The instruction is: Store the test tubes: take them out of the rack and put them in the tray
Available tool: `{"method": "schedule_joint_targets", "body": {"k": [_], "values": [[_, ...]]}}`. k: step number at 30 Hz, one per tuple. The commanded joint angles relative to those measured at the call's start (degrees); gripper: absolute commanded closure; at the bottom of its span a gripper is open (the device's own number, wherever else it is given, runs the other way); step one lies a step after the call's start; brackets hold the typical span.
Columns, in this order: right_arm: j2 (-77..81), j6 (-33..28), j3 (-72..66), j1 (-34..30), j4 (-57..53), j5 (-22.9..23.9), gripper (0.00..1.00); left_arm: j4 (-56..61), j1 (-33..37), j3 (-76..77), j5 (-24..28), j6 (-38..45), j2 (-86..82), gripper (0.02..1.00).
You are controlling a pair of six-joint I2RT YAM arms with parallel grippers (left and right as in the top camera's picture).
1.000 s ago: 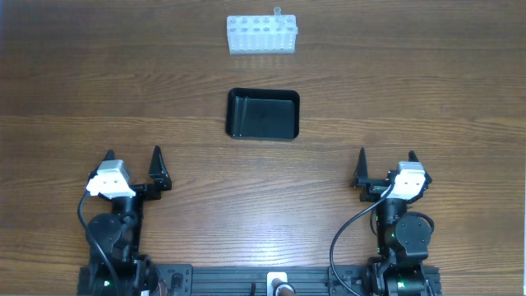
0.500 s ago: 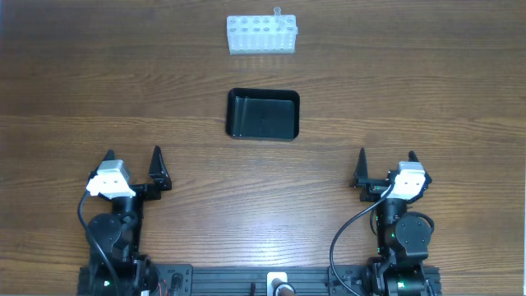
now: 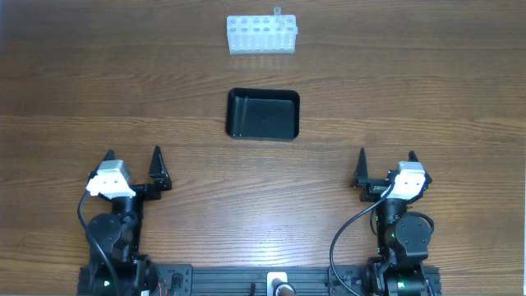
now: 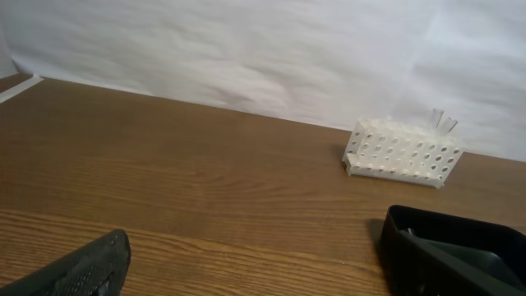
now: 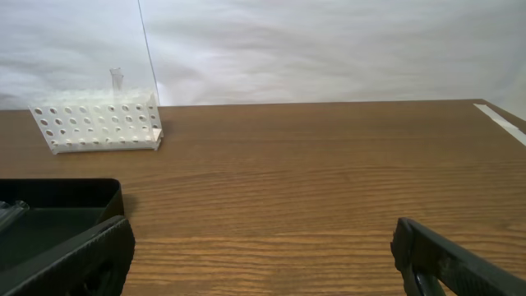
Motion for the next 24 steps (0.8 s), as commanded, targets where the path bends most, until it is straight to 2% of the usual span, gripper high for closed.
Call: {"method": "schedule_joint_targets", "body": {"k": [1,6,14,20,23,24], "values": [[-0.5,-0.5,-0.3,0.1,-0.1,-0.2,0.009,-0.1,0.3,-0.2,0.8,1.0,-0.3,0.018],[-0.5,-0.5,2.4,0.1,-2.0,-1.5,0.007,-0.1,0.3,-0.3,0.8,1.0,-0.3,0.02],[2.4,-1.4,21.3,0.1,-23.5,1.1,0.007,-0.1,0.3,-0.3,0.8,1.0,-0.3,0.018],[14.4,-1.4,37.3,0.1,-33.6,7.3,0.007,-0.1,0.3,-0.2,0.8,1.0,-0.3,0.02],[22.1,-1.3,45.1,0.1,-35.3,7.8,0.007,-0.1,0.3,-0.2,0.8,1.0,-0.3,0.02],[24.7,-1.3,47.5,0.1,-35.7,6.7,0.007,-0.1,0.3,-0.2,0.8,1.0,-0.3,0.02]]}}
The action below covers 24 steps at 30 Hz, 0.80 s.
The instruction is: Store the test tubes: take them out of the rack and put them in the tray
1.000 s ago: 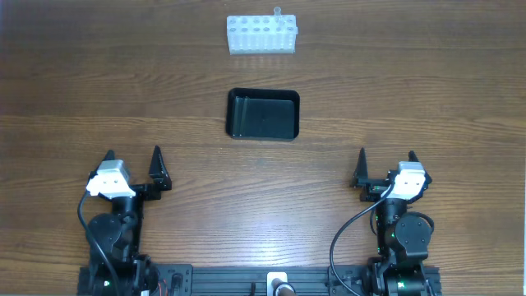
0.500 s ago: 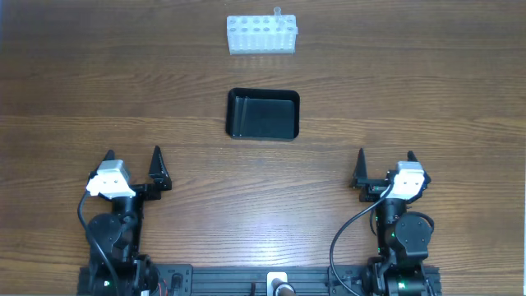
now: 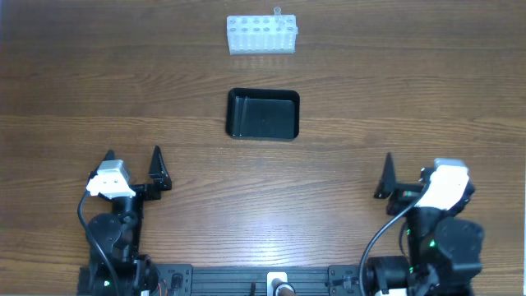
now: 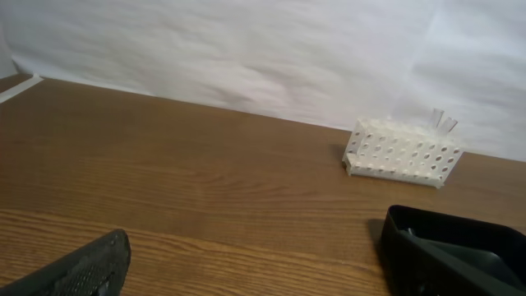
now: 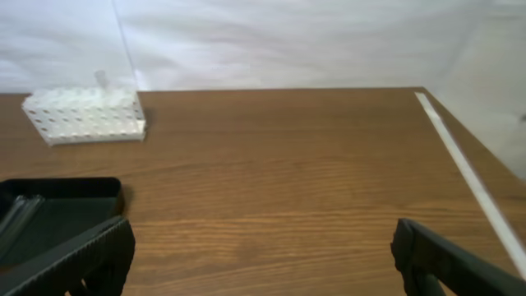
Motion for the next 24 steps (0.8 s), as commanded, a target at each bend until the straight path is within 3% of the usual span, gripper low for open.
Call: {"method": "schedule_joint_targets", "body": {"k": [1,3,14,17,24], "values": [[12.3,-0.3,11.7,0.1,-1.5,-0.8,0.009,-0.1,0.3,-0.3,0.8,1.0,-0.3,0.02],[20.7,-0.3,19.5,0.7,-3.3,-6.9,0.007,-0.1,0.3,-0.2,0.8,1.0,-0.3,0.02],[45.4,-0.3,35.2,9.8,-1.5,-6.4,0.007,-0.1,0.3,-0.2,0.8,1.0,-0.3,0.02],[52.0,0.1,38.4,13.3,0.3,-4.3,0.007,-0.1,0.3,-0.2,0.8,1.0,-0.3,0.023],[67.9,13.0,46.8,18.3,3.6,7.2,0.007,-0.1,0.3,-0.2,0.8,1.0,-0.3,0.02]]}}
